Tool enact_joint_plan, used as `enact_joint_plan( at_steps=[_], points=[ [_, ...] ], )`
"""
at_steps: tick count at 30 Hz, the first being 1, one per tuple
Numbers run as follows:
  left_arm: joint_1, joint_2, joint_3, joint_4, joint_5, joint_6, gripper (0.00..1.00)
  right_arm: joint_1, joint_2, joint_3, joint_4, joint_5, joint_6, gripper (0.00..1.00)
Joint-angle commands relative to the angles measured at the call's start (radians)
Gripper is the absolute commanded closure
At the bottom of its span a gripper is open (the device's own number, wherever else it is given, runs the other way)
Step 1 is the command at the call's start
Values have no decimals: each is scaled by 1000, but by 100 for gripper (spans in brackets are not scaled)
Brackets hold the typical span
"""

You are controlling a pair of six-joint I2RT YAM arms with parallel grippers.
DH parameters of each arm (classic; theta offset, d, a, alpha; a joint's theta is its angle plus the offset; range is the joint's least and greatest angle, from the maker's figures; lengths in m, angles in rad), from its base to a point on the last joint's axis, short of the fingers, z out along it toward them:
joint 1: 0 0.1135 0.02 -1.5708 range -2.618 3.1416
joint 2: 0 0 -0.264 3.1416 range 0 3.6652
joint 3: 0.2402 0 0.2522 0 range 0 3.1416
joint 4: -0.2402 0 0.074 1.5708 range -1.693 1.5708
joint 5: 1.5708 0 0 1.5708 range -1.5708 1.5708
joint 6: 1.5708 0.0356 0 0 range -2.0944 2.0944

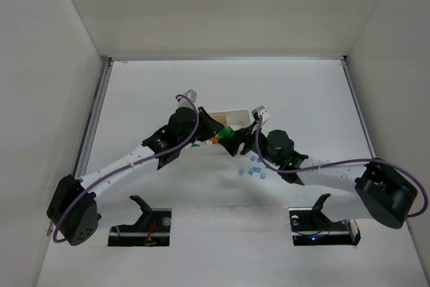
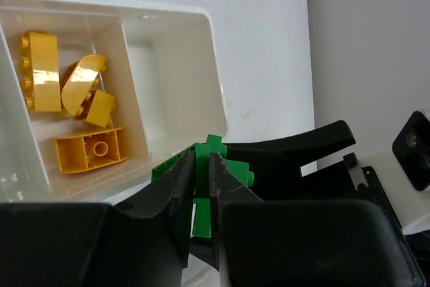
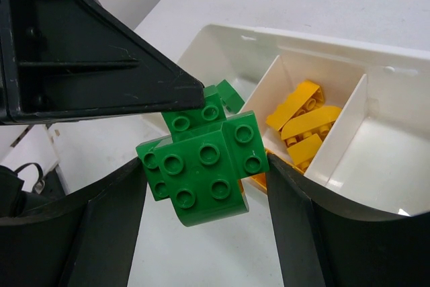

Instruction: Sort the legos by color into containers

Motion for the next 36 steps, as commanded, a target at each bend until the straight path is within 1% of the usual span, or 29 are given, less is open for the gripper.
enact_joint_plan(
  at_steps=[1, 5, 11, 15, 19, 25, 26, 27, 30, 32, 36],
  points=[
    [6, -10, 16, 12, 11, 8, 94, 10, -7, 46, 35, 0, -13, 53],
    [19, -21, 8, 9, 3, 7, 95, 10, -18, 45, 35, 0, -13, 53],
    [61, -71, 7, -28, 0, 20, 95, 10, -78, 37, 15, 0, -16, 54],
    [118, -117, -11, -58, -14, 37, 94, 10, -88, 31, 10, -2, -16, 54],
    [183, -153, -45, -86, -63, 57, 92, 10, -64, 39, 10, 0, -18, 54],
    [245, -105, -65, -71, -74, 66, 89, 29, -26, 63, 10, 0, -21, 54],
    [252, -93, -65, -64, -71, 66, 86, 32, -23, 66, 10, 1, -21, 54],
    [256, -84, -65, -57, -71, 66, 82, 35, -18, 68, 10, 3, -21, 54],
    [266, -79, -64, -49, -77, 62, 63, 41, -7, 74, 10, 6, -21, 54],
    [262, -105, -64, -49, -78, 56, 54, 44, -4, 77, 13, 6, -19, 54],
    [215, -185, -61, -75, -52, -1, 49, 49, 7, 94, 22, 0, -15, 54]
  ],
)
